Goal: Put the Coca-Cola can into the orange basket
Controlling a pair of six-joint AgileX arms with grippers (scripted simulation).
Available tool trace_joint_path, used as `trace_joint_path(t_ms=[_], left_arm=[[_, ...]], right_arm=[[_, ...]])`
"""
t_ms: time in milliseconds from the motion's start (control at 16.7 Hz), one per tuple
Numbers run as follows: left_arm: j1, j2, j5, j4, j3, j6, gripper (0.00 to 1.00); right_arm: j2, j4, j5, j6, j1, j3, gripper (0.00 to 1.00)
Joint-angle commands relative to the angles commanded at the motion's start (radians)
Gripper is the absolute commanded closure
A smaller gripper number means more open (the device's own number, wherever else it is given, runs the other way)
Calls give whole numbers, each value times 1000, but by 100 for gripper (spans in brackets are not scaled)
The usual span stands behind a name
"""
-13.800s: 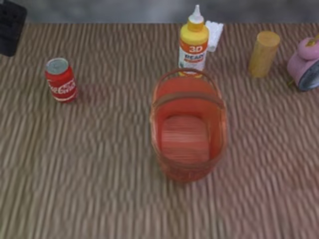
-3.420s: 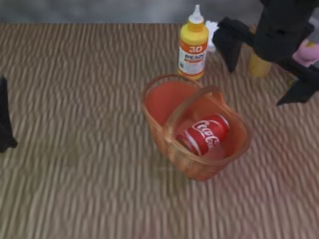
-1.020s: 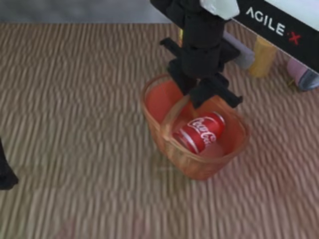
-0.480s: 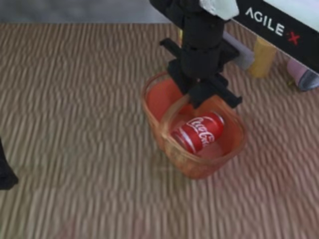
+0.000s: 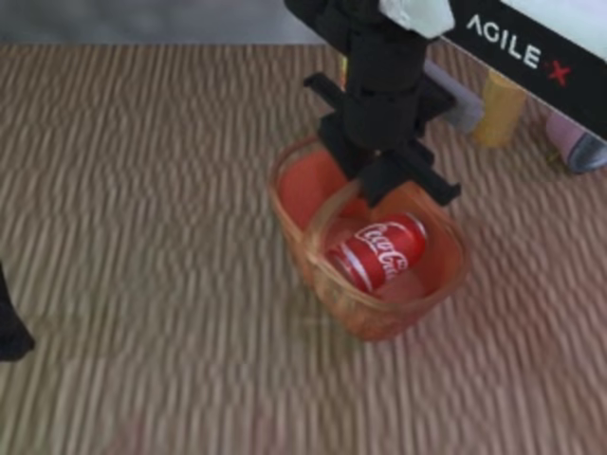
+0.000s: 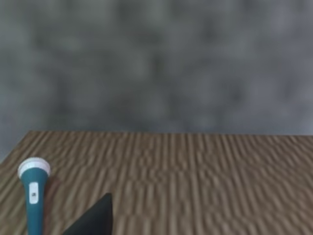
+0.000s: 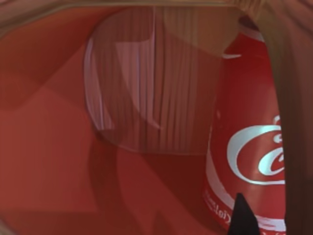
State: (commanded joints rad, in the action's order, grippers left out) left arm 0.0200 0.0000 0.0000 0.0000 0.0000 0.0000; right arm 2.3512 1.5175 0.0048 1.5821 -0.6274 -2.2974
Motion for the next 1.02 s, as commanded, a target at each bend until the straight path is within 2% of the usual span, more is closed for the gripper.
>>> trace_joint_path(t_ms=[840,1020], left_arm=[[0,0,0,0,0,0,0],[0,0,0,0,0,0,0]], right_arm=[[2,0,0,1,1,0,100],[10,41,-3,-4,5,-42,100]])
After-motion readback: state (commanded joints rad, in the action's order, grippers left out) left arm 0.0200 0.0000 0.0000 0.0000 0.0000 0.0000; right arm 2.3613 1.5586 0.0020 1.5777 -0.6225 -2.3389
